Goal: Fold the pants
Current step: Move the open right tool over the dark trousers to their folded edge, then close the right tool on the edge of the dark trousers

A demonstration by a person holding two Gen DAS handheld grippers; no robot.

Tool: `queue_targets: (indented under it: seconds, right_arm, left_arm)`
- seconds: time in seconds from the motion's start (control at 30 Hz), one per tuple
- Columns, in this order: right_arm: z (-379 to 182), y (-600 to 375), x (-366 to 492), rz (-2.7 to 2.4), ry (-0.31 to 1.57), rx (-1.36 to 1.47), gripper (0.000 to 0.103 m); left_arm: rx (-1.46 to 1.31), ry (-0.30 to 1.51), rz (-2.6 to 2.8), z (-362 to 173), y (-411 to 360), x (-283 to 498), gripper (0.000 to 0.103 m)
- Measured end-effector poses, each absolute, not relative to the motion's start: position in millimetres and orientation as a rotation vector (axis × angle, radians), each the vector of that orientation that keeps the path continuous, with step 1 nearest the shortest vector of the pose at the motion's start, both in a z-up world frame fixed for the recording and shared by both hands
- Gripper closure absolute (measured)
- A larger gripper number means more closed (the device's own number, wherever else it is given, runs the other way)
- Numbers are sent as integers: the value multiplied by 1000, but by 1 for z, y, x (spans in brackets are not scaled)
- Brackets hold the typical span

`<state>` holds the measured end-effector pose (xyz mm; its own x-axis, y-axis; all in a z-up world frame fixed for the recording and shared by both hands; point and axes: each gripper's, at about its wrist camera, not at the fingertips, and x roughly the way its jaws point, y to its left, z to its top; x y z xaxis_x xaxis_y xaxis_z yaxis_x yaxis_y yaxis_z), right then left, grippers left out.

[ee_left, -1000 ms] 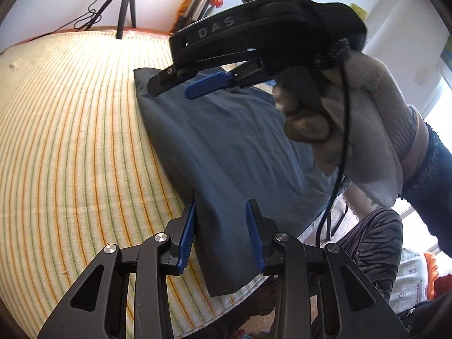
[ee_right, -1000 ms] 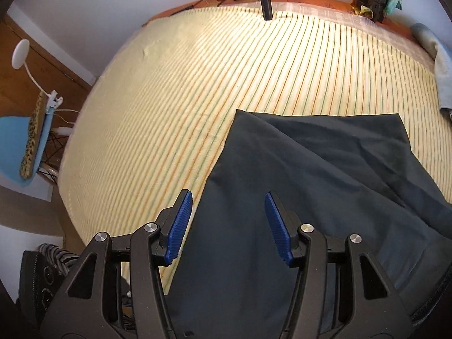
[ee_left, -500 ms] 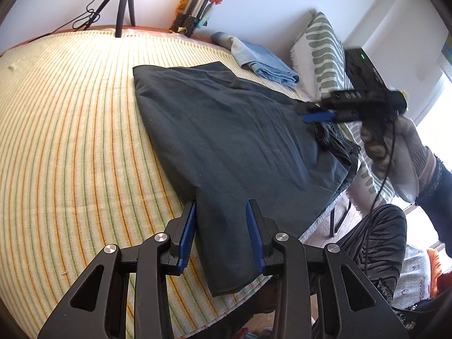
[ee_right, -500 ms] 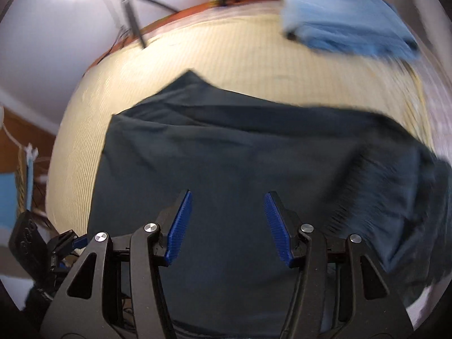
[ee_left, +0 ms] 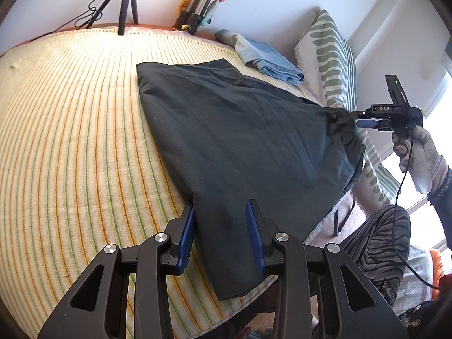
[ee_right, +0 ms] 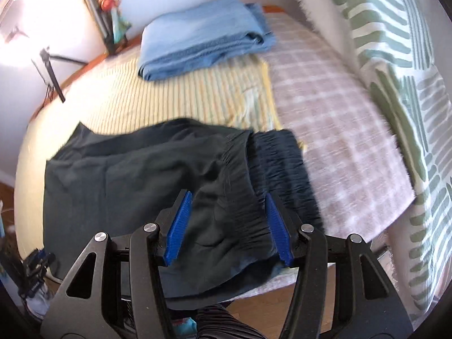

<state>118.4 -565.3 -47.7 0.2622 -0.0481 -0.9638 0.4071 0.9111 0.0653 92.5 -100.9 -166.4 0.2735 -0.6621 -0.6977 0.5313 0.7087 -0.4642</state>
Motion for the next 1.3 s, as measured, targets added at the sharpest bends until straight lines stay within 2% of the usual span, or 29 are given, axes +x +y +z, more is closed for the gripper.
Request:
queue_targets:
  seconds: [0.17,0.3,0.53,0.7,0.93,1.1,1.3]
  right_arm:
    - [-27,-516,145,-155,1224,321,47]
    - [-33,-442,182,44,1239,282,47]
    - [-75,-303,241,306,1314,176,47]
    - [-112,-227,269,404,1433,96,47]
    - [-145,-173,286,371,1547,-62,47]
    - [-159,-163,288,321,1553,-166,47]
    - [-157,-175,289,307,1532,-120,80]
  left_arm:
    - [-149,1010,-807,-166,-102,92,71]
    - [-179,1016,-814,-167,-98,93,71]
    - [-195,994,-832,-164,-98,91,71]
    - [-153,959,-847,-159,-106,86,71]
    - [-150,956,-859,-157,-108,82,71]
    - [-141,952,-868,-156,-109,79,71]
    - [-157,941,-807,-155,-100,81,67]
